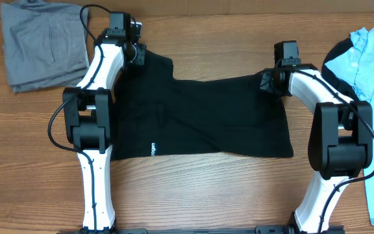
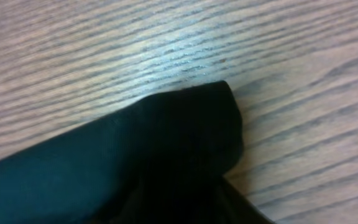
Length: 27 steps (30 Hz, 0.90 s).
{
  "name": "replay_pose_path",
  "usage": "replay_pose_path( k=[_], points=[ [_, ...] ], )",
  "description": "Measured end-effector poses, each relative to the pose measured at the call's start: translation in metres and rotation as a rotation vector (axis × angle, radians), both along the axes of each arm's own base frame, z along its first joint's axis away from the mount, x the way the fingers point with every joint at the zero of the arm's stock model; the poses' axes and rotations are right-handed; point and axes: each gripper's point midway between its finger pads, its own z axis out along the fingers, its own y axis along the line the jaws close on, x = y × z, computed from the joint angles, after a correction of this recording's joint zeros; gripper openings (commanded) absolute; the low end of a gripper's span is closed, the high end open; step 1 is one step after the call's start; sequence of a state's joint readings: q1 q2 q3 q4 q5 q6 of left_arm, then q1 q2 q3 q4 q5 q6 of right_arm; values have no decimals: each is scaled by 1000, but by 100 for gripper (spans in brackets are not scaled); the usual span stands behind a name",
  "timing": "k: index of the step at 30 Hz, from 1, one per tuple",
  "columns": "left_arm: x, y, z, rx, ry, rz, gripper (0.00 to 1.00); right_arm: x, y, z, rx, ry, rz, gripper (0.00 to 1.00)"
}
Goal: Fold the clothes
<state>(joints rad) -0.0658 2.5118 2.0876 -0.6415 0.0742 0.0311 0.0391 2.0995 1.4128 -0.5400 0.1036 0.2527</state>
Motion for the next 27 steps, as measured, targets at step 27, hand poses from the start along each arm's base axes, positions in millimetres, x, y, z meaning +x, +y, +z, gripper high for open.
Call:
replay_pose_path(
  k=[27],
  points=[
    [-83, 6, 126, -40, 127, 105, 4, -30, -12, 8, 26, 113, -203, 4]
  ],
)
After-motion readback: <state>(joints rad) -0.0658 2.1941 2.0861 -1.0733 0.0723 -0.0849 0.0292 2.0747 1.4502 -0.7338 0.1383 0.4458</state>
